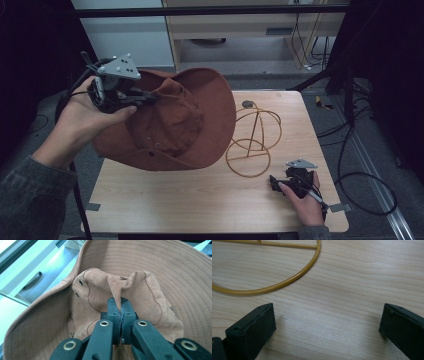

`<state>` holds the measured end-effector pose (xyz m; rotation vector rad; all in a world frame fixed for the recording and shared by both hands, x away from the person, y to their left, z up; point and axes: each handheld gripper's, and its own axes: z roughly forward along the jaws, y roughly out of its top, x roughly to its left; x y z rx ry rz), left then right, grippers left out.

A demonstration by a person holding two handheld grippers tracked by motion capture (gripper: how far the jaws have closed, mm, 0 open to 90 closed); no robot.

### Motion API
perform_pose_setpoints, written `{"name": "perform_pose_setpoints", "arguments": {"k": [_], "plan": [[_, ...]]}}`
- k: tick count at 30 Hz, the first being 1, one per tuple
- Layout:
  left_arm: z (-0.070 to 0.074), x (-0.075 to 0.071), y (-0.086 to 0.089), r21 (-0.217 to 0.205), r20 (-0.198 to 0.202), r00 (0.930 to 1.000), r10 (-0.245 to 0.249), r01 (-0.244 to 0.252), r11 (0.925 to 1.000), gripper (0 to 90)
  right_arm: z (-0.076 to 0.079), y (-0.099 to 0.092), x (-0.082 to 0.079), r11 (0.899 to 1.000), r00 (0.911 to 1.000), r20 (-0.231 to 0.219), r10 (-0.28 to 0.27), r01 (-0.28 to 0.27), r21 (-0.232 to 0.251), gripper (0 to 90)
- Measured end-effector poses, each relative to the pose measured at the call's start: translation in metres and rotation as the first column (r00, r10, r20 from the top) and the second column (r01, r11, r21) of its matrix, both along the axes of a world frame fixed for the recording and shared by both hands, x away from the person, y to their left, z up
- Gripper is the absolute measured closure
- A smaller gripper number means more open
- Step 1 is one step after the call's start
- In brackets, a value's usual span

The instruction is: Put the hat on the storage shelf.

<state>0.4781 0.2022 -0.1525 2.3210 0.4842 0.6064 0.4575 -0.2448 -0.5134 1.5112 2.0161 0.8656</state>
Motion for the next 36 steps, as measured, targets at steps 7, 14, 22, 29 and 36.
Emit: {"name": "perform_pose_setpoints", "arguments": {"k": [7,14,22,29,36], "plan": [[0.000,0.002,-0.017,0.002,0.001,0.9997,-0.026,0.026,0.9997,88.6,0.000,0.000,0.000,1.000,1.0000,0.000,0.000,0.000,0.000,0.4],[0.003,0.005,-0.040,0.009,0.013,0.9987,-0.048,0.048,0.9988,88.5,0.000,0.000,0.000,1.000,1.0000,-0.001,-0.001,0.001,0.001,0.4],[0.004,0.013,-0.069,0.017,0.022,0.9964,-0.082,0.082,0.9965,88.5,0.000,0.000,0.000,1.000,1.0000,-0.001,0.000,0.000,0.001,0.4],[0.004,0.020,-0.095,0.028,0.026,0.9942,-0.104,0.103,0.9943,88.4,0.000,0.000,0.000,1.000,1.0000,-0.001,0.000,0.000,0.001,0.4],[0.004,0.027,-0.116,0.025,0.021,0.9921,-0.124,0.123,0.9921,88.3,0.000,0.000,0.000,1.000,1.0000,-0.003,-0.001,0.001,0.001,0.4]]}}
